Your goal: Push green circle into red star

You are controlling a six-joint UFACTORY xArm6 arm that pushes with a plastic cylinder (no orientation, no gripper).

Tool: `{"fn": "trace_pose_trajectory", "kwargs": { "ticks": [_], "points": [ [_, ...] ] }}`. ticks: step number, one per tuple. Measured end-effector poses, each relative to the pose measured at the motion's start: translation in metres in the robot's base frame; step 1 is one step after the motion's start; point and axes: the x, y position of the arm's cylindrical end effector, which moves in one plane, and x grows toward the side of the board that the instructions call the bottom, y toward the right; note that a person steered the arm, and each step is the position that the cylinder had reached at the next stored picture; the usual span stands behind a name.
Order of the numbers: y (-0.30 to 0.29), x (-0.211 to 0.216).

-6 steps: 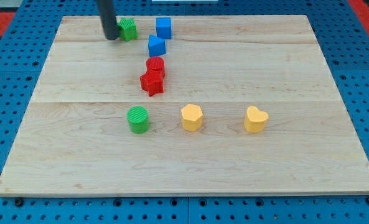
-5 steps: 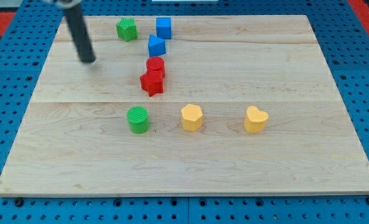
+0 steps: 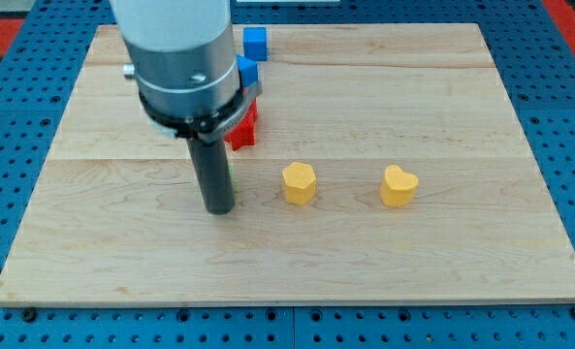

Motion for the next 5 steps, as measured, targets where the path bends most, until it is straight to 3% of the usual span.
{"fn": "trace_pose_trajectory", "kwargs": {
  "ticks": [1, 2, 4, 5],
  "points": [
    [-0.002, 0.011],
    [-0.048, 0.031],
    [-0.007, -0.008],
    [-0.016, -0.016]
  ]
}}
